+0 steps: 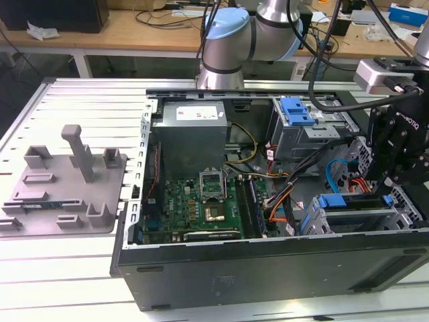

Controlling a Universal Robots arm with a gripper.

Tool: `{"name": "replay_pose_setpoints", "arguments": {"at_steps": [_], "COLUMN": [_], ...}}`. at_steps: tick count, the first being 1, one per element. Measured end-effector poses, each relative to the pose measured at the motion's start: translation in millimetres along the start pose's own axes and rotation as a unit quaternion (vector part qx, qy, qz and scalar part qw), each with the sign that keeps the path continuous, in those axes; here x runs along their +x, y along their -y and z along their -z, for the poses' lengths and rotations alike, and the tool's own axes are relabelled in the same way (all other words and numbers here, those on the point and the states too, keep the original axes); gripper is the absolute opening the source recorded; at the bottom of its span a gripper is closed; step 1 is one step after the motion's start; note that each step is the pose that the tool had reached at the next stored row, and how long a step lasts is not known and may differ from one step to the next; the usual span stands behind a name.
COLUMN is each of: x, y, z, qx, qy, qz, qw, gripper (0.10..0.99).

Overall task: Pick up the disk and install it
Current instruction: 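Insert the first disk wire, then insert the second disk wire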

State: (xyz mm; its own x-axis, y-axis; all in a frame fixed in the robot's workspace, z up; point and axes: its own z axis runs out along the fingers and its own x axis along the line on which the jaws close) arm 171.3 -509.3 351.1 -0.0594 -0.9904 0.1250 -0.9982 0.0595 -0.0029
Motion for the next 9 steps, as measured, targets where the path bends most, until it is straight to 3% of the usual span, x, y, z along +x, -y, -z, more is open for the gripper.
{"name": "replay_pose_setpoints", "arguments": {"at_steps": [9], "x": [-0.1], "y": [0.0], "z": [0.1], "qx": [0.0000], "qy": [0.0000], "qz": [0.000], "qw": [1.0000], "gripper": [0.365]}}
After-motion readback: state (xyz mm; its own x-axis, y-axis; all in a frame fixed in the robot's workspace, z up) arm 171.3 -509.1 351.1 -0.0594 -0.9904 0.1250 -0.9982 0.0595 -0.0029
